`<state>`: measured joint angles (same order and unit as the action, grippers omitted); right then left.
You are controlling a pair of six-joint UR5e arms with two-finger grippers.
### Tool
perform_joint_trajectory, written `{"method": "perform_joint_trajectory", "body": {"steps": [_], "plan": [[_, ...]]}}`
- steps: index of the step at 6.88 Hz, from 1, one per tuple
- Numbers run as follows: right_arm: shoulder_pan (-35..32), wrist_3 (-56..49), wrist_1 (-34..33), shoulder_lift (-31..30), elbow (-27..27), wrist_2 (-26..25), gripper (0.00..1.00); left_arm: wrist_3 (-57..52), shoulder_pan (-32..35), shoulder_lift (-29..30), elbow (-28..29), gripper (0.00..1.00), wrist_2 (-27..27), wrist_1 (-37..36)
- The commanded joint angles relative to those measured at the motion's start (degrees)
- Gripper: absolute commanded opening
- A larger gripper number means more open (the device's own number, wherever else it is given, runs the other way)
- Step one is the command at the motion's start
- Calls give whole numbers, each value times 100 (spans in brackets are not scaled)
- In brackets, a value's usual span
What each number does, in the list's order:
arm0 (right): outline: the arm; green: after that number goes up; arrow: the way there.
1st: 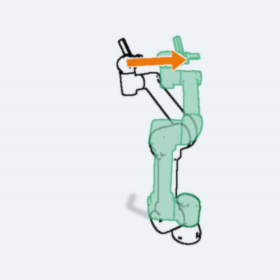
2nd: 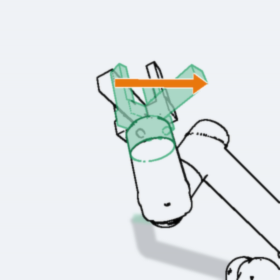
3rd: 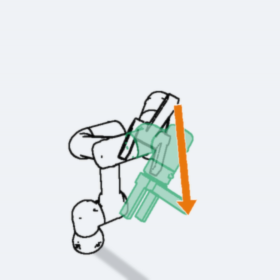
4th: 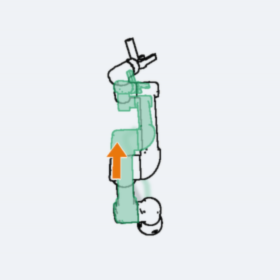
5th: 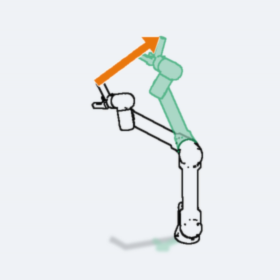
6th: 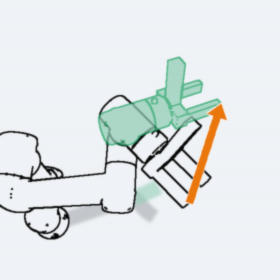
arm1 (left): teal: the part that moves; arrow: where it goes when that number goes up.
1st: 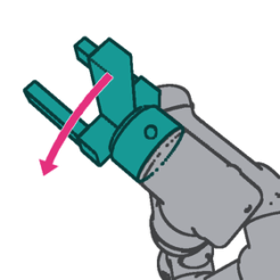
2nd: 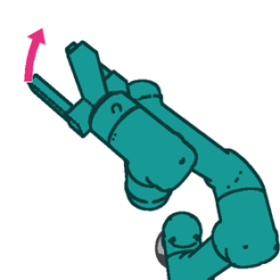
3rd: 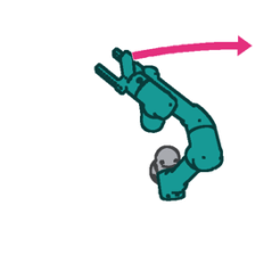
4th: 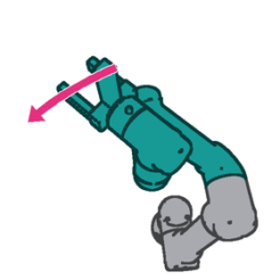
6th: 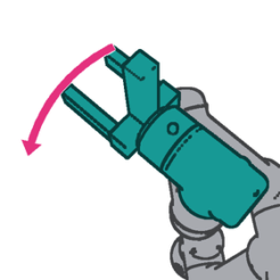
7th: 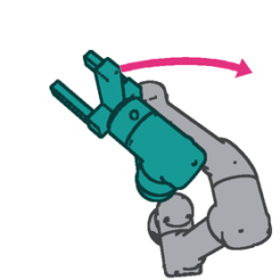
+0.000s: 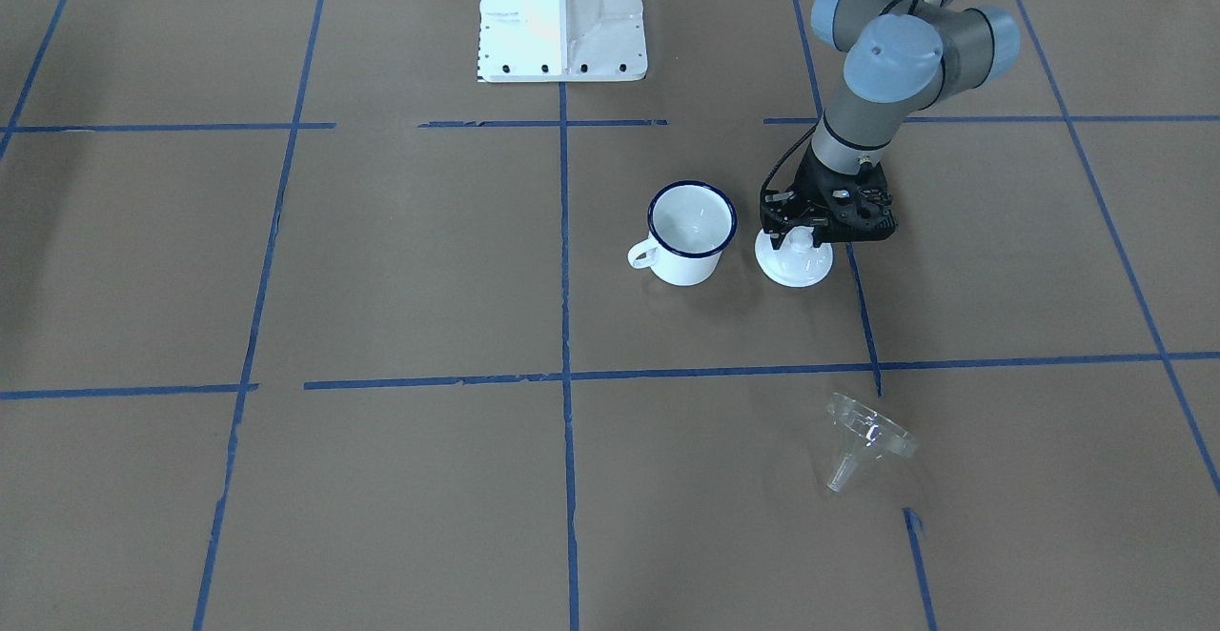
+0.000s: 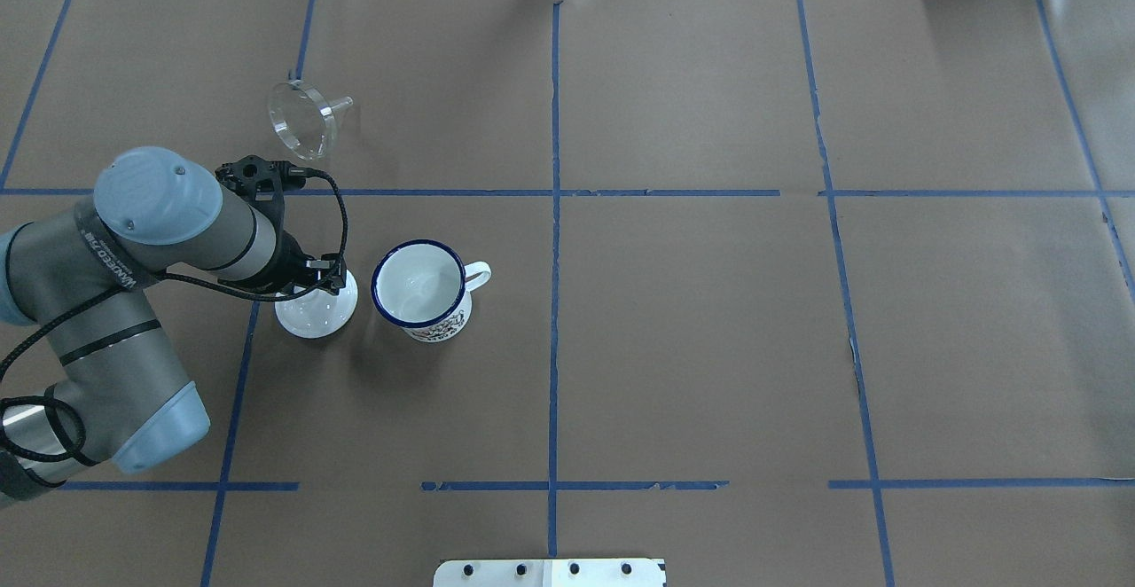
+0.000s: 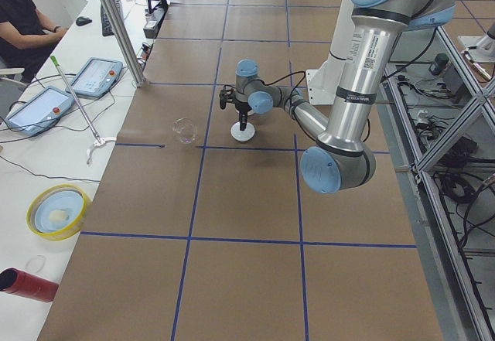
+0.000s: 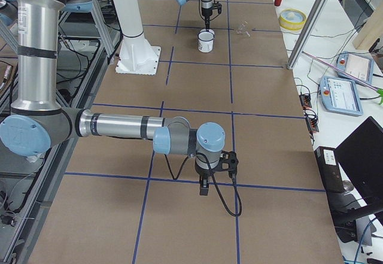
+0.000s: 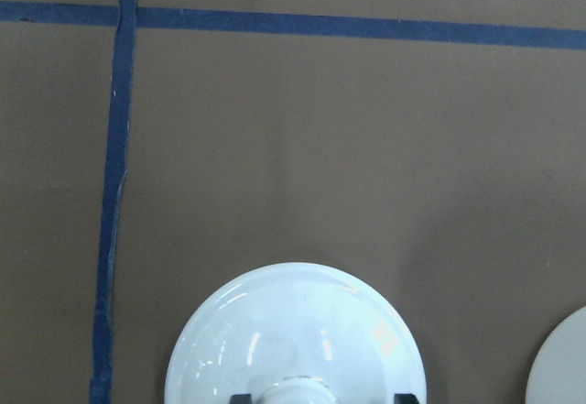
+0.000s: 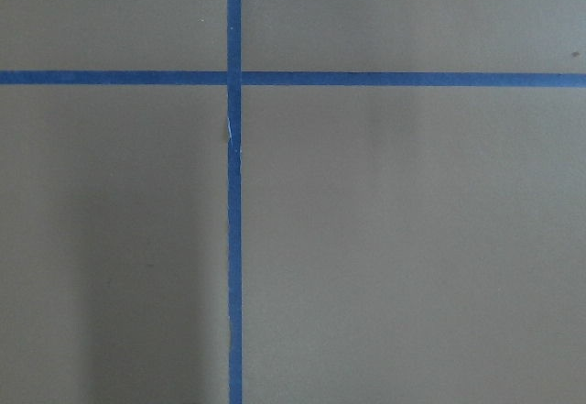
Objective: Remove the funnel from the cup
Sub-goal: 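Move the left gripper to the white lid and grasp its knob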
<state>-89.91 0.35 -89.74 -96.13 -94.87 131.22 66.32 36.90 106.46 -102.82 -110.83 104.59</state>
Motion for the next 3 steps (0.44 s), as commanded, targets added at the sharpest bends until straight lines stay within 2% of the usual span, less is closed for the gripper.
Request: {"method": "perform_joint_trajectory", "body": {"steps": [1,3], "plan": [[0,0,0,6,-5,0,100,-5,10,-2,-2,57,0,0],[0,0,0,-2,-5,0,100,-5,19,-2,7,49,0,0]]}}
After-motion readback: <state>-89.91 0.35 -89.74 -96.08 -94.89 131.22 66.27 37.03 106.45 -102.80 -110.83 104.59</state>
